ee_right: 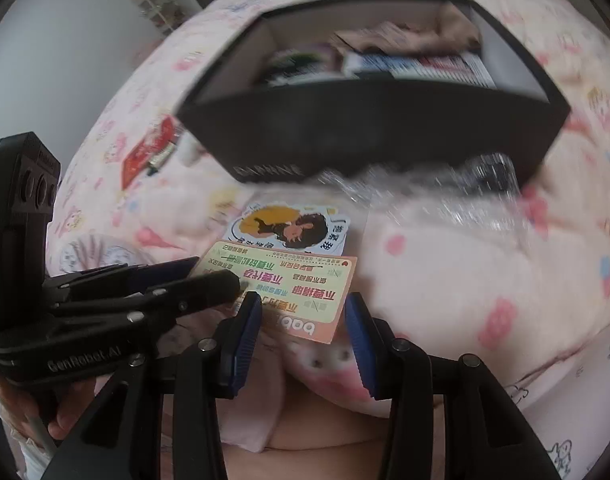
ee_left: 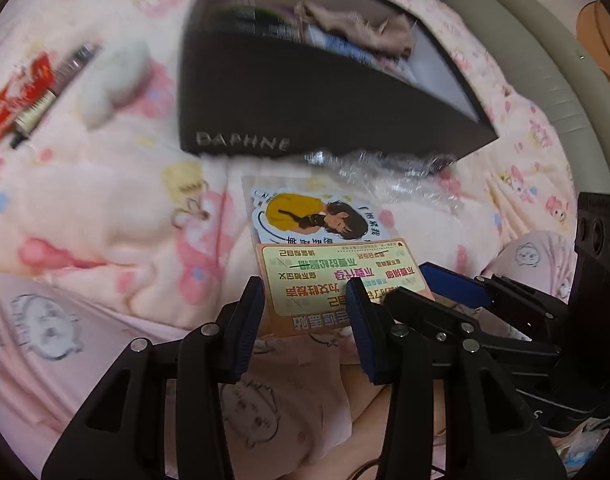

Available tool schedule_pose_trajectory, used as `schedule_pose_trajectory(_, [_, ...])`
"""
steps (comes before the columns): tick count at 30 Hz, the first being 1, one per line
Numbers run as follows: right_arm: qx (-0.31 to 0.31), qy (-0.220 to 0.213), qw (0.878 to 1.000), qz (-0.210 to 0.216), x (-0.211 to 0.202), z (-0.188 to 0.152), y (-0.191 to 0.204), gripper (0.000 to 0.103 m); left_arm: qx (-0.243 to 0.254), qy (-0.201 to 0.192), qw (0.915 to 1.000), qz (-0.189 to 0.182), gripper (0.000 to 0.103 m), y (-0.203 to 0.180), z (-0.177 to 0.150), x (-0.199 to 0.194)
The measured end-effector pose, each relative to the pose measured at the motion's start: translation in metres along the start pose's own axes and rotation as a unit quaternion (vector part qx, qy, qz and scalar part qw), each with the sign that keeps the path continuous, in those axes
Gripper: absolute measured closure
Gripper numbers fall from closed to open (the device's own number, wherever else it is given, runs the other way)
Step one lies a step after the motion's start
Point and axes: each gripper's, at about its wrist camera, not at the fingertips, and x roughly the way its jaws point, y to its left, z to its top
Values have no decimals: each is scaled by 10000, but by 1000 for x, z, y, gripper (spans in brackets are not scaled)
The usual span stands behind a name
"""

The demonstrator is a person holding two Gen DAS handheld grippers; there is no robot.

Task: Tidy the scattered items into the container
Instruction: 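Lift the card with the anime sticker and carry them to the box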

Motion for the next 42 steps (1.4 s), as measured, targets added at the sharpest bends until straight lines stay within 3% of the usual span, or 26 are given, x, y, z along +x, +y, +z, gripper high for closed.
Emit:
schedule_pose_trajectory(6, [188, -75, 9998, 19, -5, 1, -23, 63, 13, -135, 9992, 371, 61, 3, 8, 2])
schedule_pose_trajectory(12, [151, 169, 9995, 229, 22, 20, -32, 63, -159, -24, 9991, 386, 61, 19, 25, 27])
schedule_pose_trajectory(16, [151, 293, 9991, 280, 41, 17, -30, 63, -158, 21, 9996, 254, 61, 19, 19, 35])
schedule_pose_trajectory(19, [187, 215, 9982, 523, 35, 15, -29, 64, -173, 135, 9997, -110, 61, 16, 15, 35])
schedule_pose_trajectory(30, [144, -375, 9974, 596, -22, 17, -31, 68, 147, -325, 9992, -190, 63, -24, 11, -19])
schedule_pose_trajectory(36, [62, -930, 9937, 623, -70, 33, -29, 68, 642, -699, 9955, -52, 63, -47, 41, -62])
schedule_pose_trajectory(42, [-184, -1404, 9892, 379, -97, 89, -34, 68, 826, -1012, 9914, 44, 63, -71, 118, -60])
